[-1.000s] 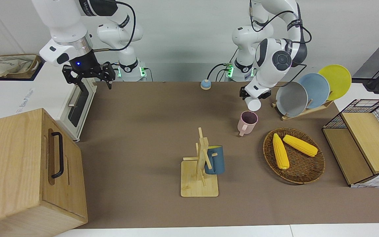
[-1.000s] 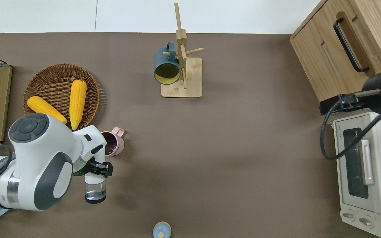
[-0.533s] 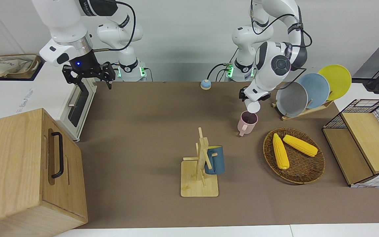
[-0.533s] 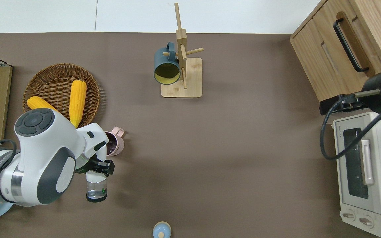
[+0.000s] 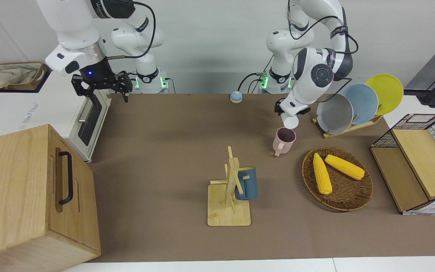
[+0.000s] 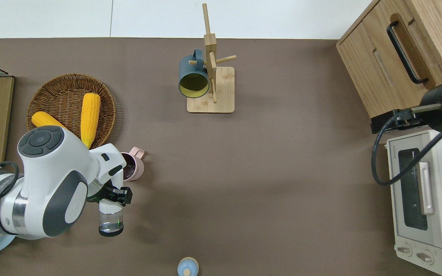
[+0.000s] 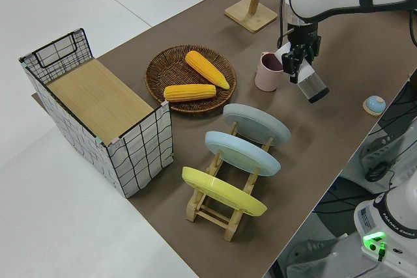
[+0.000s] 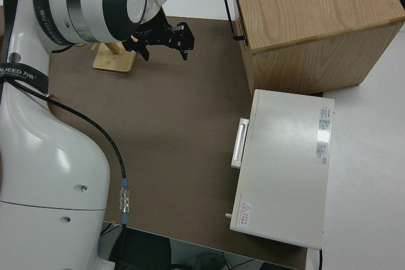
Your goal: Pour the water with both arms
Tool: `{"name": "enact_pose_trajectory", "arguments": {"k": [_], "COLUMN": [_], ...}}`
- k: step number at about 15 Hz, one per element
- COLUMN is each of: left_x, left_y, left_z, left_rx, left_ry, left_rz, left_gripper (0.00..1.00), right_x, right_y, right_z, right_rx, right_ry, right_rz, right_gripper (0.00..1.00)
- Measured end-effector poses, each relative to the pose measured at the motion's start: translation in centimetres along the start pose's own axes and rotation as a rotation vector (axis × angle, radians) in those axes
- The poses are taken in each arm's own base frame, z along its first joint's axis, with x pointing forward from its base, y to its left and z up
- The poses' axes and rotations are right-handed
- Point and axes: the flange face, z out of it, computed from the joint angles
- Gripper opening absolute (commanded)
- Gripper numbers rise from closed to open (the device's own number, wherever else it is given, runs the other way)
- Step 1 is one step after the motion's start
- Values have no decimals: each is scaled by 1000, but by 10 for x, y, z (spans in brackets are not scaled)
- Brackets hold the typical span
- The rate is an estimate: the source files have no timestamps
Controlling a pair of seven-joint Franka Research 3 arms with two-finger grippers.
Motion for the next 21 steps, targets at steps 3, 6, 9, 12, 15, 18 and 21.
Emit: {"name": "enact_pose_trajectory", "arguments": {"k": [3,6,9,12,15,18,21], "left_x": [-1,-2,-1,-2,-3,-4,-4], "left_y": [1,1,1,1,1,2,2], "left_z": [-5,-10,-11,-14,-21,-26,-28], "left_rx": [0,2,4,4,4,4,4], "left_ry": [-9,-16,-20,-36,-47,-48,-50], "left_rz": [1,2,3,4,4,2,-6], "left_gripper": [0,0,0,0,0,0,0], "right_x": [0,0,0,0,0,0,0], "right_y": [0,0,0,0,0,0,0], "right_z": [0,0,0,0,0,0,0], "right_rx": [0,0,0,0,0,0,0], "right_ry": [0,0,0,0,0,0,0], "right_rz": [0,0,0,0,0,0,0], "right_gripper": [987,987,987,987,987,987,987]}}
